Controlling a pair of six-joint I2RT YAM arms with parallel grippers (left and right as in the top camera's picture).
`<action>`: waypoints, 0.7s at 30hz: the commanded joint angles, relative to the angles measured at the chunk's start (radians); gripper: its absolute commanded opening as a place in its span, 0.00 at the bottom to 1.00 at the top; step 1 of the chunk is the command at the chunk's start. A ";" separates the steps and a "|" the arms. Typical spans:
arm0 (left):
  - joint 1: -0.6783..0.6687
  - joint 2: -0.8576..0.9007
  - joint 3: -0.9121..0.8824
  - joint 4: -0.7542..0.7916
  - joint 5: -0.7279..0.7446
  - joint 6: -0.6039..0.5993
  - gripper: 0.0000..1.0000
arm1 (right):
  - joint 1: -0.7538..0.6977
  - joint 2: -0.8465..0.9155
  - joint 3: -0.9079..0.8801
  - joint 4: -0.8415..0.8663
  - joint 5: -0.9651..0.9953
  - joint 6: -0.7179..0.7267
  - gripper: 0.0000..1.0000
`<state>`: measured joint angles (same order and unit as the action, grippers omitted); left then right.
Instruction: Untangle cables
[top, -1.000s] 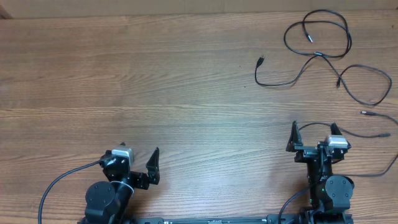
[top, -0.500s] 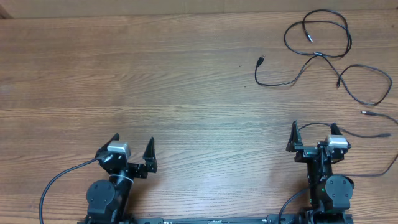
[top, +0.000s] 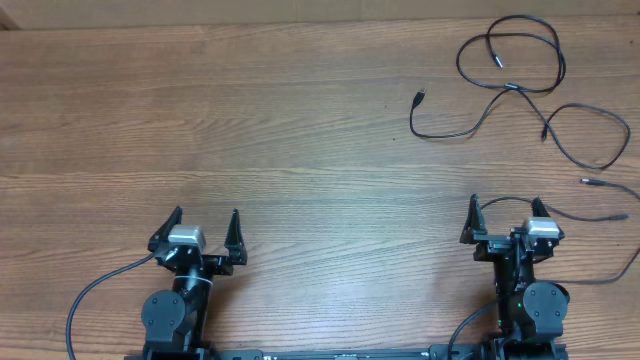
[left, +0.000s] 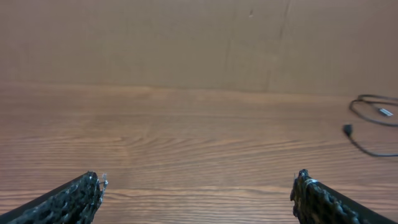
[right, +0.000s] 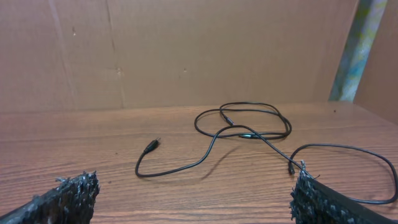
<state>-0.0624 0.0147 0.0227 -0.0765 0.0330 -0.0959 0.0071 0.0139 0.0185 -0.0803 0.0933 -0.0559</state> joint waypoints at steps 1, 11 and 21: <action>0.010 -0.012 -0.018 0.025 -0.006 0.097 1.00 | -0.002 -0.011 -0.011 0.004 -0.001 0.003 1.00; 0.057 -0.012 -0.018 0.032 -0.008 0.171 0.99 | -0.002 -0.011 -0.011 0.004 -0.001 0.003 1.00; 0.072 -0.012 -0.018 -0.003 -0.035 0.161 1.00 | -0.002 -0.011 -0.011 0.004 -0.001 0.003 1.00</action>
<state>0.0025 0.0128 0.0082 -0.0753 0.0181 0.0559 0.0071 0.0139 0.0185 -0.0799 0.0933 -0.0563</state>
